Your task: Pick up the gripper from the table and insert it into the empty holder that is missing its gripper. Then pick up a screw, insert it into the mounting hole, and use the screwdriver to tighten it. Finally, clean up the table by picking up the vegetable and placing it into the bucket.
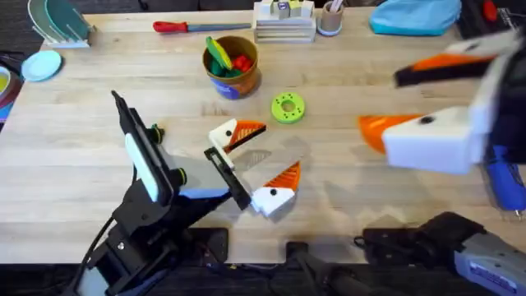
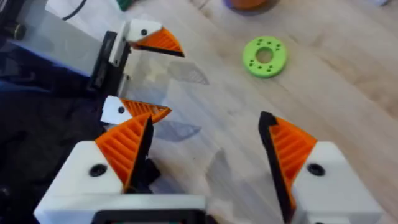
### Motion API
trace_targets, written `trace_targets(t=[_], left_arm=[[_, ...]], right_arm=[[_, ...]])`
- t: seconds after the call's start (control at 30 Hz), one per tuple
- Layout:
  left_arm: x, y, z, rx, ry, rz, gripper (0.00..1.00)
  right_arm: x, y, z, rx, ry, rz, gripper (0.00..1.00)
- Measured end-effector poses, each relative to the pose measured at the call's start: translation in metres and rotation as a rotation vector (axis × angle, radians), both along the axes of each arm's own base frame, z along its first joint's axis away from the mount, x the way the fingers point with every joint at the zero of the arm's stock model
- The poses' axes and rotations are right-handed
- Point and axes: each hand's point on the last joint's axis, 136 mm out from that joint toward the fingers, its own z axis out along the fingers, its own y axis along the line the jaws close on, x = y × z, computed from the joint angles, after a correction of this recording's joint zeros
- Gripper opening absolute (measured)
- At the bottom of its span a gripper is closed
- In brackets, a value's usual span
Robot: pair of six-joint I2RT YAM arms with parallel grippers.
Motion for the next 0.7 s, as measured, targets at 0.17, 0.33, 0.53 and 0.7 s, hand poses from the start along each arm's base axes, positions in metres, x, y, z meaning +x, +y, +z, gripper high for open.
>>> trace_targets(t=[0.17, 0.33, 0.53, 0.7], left_arm=[[0.000, 0.000, 0.000, 0.000, -0.001, 0.000, 0.993], [0.000, 0.000, 0.004, -0.011, -0.012, 0.000, 0.991], [0.000, 0.000, 0.004, -0.010, -0.015, 0.000, 0.218], [0.000, 0.000, 0.004, -0.007, -0.018, 0.000, 0.005]], right_arm=[[-0.002, 0.013, -0.031, 0.038, 0.112, 0.050, 0.992], [-0.016, 0.016, -0.048, 0.007, 0.169, 0.150, 0.992], [-0.019, 0.018, -0.048, -0.010, 0.118, 0.234, 0.991], [-0.012, 0.021, -0.043, -0.008, 0.061, 0.256, 0.993]])
